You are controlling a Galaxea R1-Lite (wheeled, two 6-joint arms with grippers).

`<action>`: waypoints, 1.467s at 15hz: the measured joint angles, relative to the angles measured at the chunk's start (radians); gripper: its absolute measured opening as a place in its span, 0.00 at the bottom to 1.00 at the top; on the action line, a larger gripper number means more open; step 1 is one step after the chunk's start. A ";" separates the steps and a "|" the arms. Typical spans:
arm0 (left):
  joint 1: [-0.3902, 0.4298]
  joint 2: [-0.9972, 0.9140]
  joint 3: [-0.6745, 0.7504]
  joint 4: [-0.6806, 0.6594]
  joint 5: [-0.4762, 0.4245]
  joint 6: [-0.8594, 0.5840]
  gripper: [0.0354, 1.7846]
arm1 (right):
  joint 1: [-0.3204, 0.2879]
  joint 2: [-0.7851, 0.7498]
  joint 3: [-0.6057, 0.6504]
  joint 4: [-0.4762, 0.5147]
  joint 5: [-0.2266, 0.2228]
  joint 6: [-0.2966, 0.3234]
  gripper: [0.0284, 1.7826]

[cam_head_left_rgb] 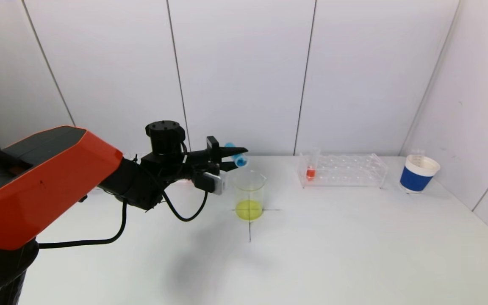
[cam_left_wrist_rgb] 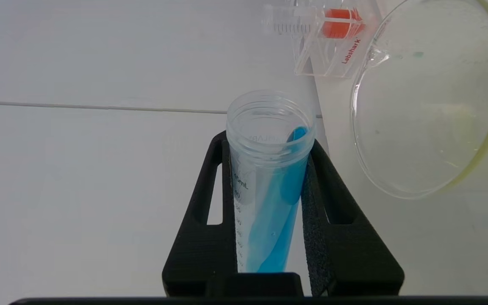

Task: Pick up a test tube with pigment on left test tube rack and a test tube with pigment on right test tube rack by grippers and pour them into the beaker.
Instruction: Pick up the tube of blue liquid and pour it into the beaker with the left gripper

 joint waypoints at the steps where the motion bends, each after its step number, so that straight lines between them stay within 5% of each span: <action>1: 0.000 0.000 -0.002 0.010 0.001 0.010 0.24 | 0.000 0.000 0.000 0.000 0.000 0.000 0.99; 22: -0.001 -0.008 -0.119 0.261 0.081 0.233 0.24 | 0.000 0.000 0.000 0.000 0.000 0.000 0.99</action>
